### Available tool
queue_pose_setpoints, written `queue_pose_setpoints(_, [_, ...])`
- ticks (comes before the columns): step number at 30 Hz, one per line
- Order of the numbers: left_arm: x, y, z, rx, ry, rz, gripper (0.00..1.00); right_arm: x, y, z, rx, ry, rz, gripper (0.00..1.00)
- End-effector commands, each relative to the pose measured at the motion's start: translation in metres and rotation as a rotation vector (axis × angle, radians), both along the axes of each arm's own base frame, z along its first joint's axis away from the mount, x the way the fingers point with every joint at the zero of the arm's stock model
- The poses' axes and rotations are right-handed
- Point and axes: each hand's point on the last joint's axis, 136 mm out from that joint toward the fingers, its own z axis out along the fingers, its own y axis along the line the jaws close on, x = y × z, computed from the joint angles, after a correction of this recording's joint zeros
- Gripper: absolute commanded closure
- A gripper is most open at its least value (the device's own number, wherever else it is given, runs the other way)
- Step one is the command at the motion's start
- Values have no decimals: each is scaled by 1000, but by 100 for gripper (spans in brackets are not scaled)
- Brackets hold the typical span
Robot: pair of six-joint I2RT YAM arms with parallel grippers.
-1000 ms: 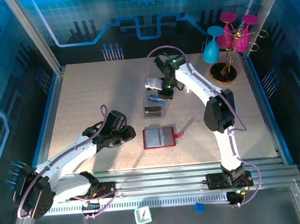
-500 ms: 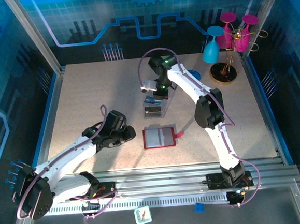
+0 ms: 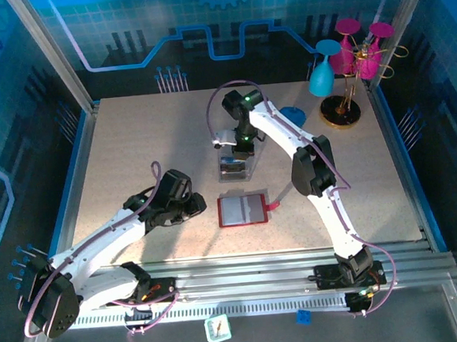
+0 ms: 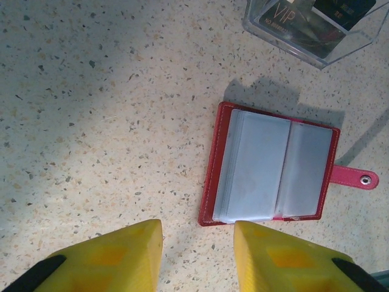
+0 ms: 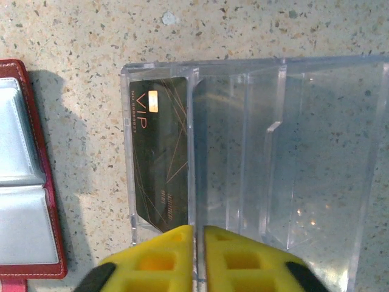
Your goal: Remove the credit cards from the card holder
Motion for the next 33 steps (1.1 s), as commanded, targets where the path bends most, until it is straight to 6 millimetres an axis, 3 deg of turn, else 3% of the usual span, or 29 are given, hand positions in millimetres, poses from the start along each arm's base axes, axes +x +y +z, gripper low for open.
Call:
queue_pose_setpoints(1, [-5, 3, 1, -10, 17, 7, 64, -2, 4, 3, -21, -15, 19, 82])
queue_pose_setpoints(11, [-2, -3, -2, -21, 21, -5, 63, 17, 7, 43, 26, -167, -58, 78])
queue_pose_setpoints(21, [4, -11, -3, -31, 19, -41, 63, -1, 11, 71, 123, -215, -152, 73])
queue_pose_setpoints(26, [9, -17, -5, -33, 24, -56, 63, -20, 14, 59, 167, -171, -160, 67])
queue_pose_setpoints(33, [9, -17, -7, -31, 26, -55, 63, -10, 14, 21, 72, -205, -167, 54])
